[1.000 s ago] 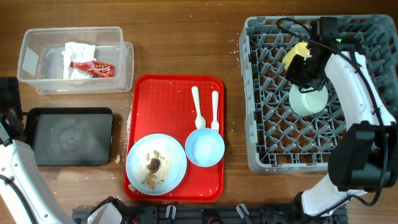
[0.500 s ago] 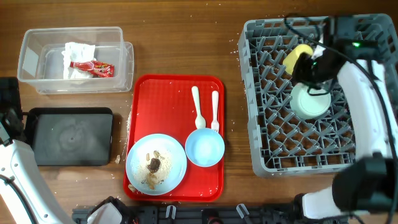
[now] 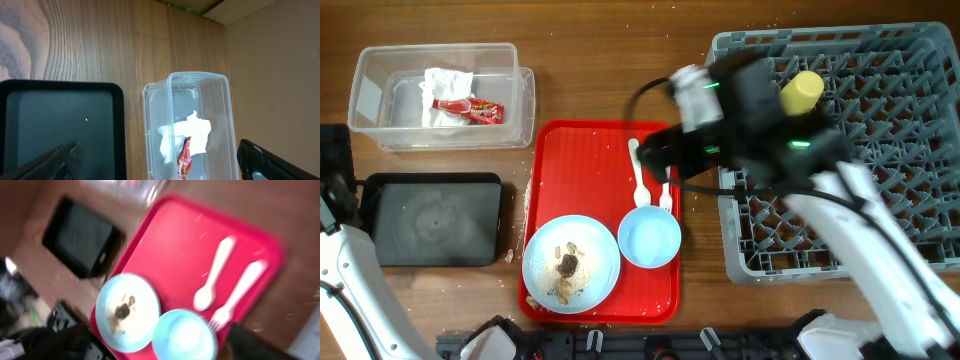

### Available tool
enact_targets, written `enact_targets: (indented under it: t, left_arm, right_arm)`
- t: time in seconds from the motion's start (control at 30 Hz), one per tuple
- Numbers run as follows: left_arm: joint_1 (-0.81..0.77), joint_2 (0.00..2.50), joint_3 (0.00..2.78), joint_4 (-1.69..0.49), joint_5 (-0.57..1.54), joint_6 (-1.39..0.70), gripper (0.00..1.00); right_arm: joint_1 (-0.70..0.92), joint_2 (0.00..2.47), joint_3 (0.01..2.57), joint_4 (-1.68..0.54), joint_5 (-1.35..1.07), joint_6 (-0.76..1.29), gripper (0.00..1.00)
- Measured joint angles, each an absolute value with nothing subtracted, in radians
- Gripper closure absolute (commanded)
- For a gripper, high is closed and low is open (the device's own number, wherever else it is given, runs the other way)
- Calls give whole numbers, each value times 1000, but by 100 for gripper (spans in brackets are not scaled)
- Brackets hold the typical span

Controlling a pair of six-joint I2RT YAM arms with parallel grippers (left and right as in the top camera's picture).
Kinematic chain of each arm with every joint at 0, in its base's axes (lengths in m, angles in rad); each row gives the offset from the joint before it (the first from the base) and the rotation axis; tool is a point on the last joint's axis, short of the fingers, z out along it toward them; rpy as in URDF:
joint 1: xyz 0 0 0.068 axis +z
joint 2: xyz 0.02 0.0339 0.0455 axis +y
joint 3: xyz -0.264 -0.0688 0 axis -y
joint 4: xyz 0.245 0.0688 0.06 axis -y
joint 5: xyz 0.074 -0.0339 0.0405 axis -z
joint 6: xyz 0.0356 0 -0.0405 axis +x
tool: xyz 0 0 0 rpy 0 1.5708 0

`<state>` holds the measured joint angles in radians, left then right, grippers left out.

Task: Sort waste into correct bins and load items into the dishwasher rack
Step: 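Reach the right gripper to the light-blue bowl rim, then lift the light-blue bowl and place it in the rack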

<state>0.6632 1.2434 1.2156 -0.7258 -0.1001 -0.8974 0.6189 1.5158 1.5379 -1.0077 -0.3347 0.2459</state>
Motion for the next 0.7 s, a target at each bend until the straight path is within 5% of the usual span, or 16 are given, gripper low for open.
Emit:
enact_targets:
  t: [0.2,0.4,0.57,0.7]
  left_arm:
    - [663,1243,1216,-726,-100,-897,0]
    - [663,1243,1216,-726,-100,-897,0]
    - [663,1243,1216,-726,-100,-897,0]
    - [663,1243,1216,-726,-100,-897,0]
  right_arm:
    - [899,1878,1539,-1088,-239,531,48]
    - [981,2037,1539,-1092,-219,680,53]
    - [981,2051,1531,-1076,-173,740,94]
    - [975,2052,1534,-1081,-163,740,96]
